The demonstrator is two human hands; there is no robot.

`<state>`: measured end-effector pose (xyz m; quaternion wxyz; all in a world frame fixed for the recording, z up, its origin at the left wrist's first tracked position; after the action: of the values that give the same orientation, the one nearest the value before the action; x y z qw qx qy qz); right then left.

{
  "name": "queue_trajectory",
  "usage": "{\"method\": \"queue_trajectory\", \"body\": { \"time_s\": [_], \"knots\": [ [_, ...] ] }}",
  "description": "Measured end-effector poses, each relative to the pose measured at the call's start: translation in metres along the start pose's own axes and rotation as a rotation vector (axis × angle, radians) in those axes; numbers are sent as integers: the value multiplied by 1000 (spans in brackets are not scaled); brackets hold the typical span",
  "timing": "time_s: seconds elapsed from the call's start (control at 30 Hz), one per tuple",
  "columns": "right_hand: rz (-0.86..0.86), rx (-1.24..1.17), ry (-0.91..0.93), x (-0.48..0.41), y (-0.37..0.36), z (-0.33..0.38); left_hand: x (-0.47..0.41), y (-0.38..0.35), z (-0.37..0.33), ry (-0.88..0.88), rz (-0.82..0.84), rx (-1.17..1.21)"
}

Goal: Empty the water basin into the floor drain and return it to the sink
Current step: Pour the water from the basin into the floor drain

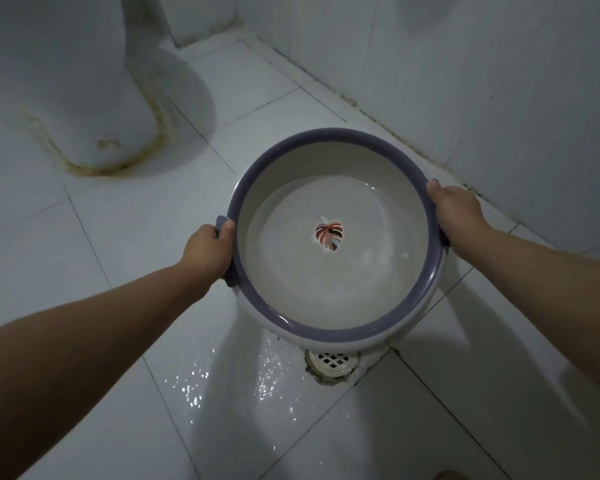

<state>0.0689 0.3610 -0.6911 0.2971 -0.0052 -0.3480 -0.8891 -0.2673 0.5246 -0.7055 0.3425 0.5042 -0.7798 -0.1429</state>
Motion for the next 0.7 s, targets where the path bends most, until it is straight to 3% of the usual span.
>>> {"method": "queue_trajectory", "body": {
  "time_s": [0.7],
  "knots": [
    [6, -11, -7, -6, -1, -5, 0, -3, -1, -13, -5, -41]
  ]
}}
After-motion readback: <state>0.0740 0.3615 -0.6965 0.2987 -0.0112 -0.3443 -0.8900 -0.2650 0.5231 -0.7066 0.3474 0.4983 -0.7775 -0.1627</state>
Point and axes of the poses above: each hand's wrist, its own x-axis away from the middle knuckle, its own y-axis out of the back of the hand, z = x × y, the point moved 6 cm from there along -x, towards the middle knuckle, and after that the axes turned 2 degrees about z, right-handed, at the moved point
